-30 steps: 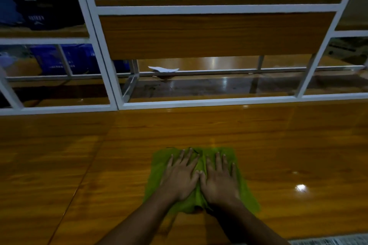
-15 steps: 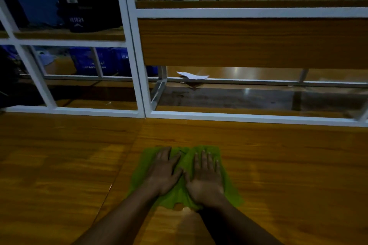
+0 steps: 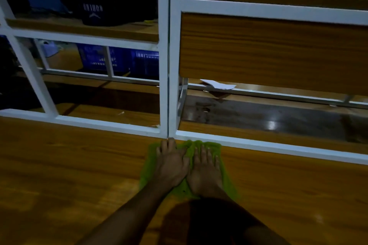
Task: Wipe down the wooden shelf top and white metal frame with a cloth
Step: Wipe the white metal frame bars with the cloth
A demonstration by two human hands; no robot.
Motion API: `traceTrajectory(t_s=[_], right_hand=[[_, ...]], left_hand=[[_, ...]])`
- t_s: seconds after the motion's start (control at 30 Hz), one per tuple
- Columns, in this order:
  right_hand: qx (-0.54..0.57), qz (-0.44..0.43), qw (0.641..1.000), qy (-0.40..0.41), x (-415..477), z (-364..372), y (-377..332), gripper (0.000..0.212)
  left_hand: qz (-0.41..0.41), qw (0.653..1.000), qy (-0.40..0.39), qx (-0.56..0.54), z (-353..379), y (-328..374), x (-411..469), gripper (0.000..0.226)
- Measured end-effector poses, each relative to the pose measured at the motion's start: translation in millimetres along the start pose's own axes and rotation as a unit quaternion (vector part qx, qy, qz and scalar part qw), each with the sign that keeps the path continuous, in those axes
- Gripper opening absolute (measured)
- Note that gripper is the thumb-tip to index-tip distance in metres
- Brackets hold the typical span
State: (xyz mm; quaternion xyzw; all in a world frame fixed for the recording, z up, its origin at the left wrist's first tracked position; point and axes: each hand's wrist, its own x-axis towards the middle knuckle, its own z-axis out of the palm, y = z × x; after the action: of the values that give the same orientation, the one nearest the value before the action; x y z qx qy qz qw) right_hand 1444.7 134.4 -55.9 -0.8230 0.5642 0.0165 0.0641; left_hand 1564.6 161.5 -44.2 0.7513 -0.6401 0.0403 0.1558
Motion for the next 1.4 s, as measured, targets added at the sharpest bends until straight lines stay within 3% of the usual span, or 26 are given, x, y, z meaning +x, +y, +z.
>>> traceTrajectory(t_s=[0.1,0.23,0.33,0.4,0.47,0.57,0.63,0.73,0.8,0.87,0.97,1.07,1.17,1.27,1.4], right_hand=[[0.03,0.014,0.999,0.029,16.7,-0.7,-10.2,0.068],[0.047,-0.008,0.992,0.118,19.1,-14.2,-19.8,0.057],[0.173,0.017,0.967,0.187,31.0,-13.7,-25.7,0.037],[0.334,0.084,0.911,0.227,39.9,-10.2,-33.4,0.028],[0.472,0.121,0.826,0.283,43.2,-9.0,-46.6,0.015],[0.56,0.156,0.75,0.315,52.3,-9.0,-68.9,0.01],[0.584,0.171,0.723,0.327,60.4,-10.0,-78.1,0.008],[0.63,0.197,0.69,0.297,70.8,-20.9,-85.8,0.008],[0.614,0.172,0.715,0.287,67.1,-26.1,-87.0,0.009],[0.542,0.133,0.784,0.272,63.4,-19.1,-78.8,0.015],[0.434,0.078,0.876,0.194,69.3,-1.8,-60.8,0.033],[0.45,0.099,0.862,0.212,76.2,-11.6,-65.2,0.018],[0.472,0.136,0.839,0.233,79.4,-20.2,-70.3,0.02],[0.513,0.121,0.816,0.237,78.7,-34.7,-70.0,0.015],[0.515,0.084,0.808,0.273,81.1,-71.7,-69.5,0.011]], left_hand=[[-0.084,0.996,-0.001,-0.005,1.8,-5.0,13.7,0.039],[-0.168,0.984,0.002,-0.053,5.1,-10.2,15.2,0.049],[-0.17,0.981,-0.013,-0.095,1.8,-9.7,4.2,0.046],[-0.159,0.985,-0.04,-0.058,2.6,-8.0,-3.2,0.044],[-0.181,0.98,-0.08,-0.027,0.5,-7.2,-6.7,0.044],[-0.21,0.969,-0.113,-0.07,3.6,-12.4,-2.2,0.044],[-0.204,0.968,-0.066,-0.127,7.4,-17.3,7.9,0.03],[-0.254,0.931,0.045,-0.258,5.7,-21.4,32.9,0.014],[-0.286,0.899,0.11,-0.313,3.6,-20.2,46.2,0.01],[-0.305,0.866,0.154,-0.366,5.1,-19.1,53.9,0.011],[-0.338,0.804,0.152,-0.466,6.0,-17.2,57.1,0.014],[-0.362,0.736,0.153,-0.551,6.8,-11.8,60.4,0.028],[-0.393,0.696,0.17,-0.577,5.2,-7.0,63.3,0.028],[-0.38,0.681,0.203,-0.592,-7.9,-3.4,67.3,0.019],[-0.333,0.699,0.266,-0.574,-47.6,5.0,78.9,0.014]])
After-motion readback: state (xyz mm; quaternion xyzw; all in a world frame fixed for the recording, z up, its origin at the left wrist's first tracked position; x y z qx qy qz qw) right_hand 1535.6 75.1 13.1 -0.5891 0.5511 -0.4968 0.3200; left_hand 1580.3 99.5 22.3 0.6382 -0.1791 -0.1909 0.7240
